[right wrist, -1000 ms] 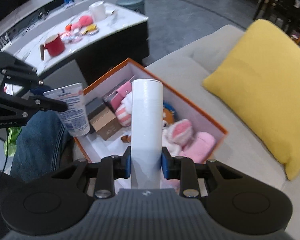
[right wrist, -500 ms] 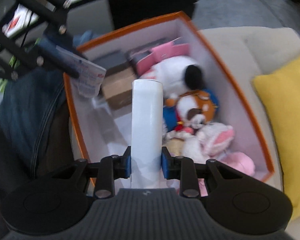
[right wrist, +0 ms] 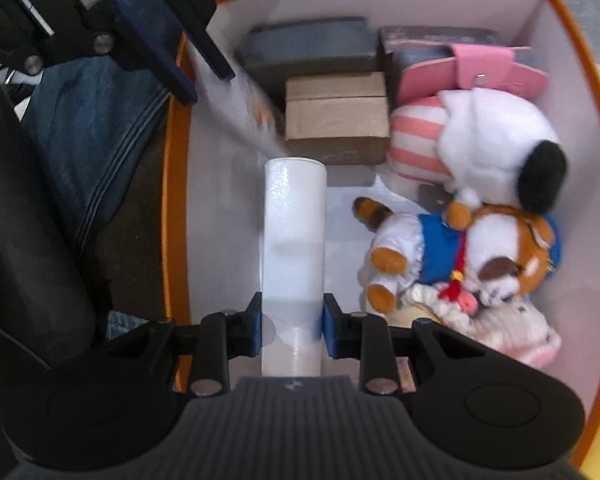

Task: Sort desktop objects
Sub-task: 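Lower the white box and lotion tube into the shoebox with both tools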

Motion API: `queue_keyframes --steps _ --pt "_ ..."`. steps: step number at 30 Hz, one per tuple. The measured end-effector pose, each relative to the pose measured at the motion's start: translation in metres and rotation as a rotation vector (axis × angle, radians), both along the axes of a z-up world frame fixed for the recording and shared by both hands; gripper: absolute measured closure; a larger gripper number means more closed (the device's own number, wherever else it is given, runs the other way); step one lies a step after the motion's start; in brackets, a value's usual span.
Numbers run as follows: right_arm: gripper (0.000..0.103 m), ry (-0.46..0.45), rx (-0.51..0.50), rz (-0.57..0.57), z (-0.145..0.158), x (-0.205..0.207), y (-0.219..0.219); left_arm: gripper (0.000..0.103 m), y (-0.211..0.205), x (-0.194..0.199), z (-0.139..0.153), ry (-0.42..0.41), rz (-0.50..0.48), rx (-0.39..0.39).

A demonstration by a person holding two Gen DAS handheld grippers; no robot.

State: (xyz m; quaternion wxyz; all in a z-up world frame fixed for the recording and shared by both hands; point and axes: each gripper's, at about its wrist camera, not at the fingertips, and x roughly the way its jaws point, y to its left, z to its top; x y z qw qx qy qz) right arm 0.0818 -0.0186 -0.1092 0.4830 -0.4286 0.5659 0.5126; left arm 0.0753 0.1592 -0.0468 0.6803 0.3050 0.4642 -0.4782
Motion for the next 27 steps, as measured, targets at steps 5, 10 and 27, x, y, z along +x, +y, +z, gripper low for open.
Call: queue_keyframes --steps 5,10,27 --pt "0.072 0.013 -0.025 0.038 -0.01 0.006 0.006 0.091 0.006 0.005 -0.002 0.026 0.03 -0.023" --pt "0.072 -0.026 -0.043 0.082 -0.015 0.001 0.007 0.091 0.012 0.004 0.005 0.02 0.074 -0.072" --pt "0.071 -0.164 0.015 -0.015 -0.006 -0.014 -0.001 0.091 0.014 0.001 0.019 -0.043 0.252 -0.107"
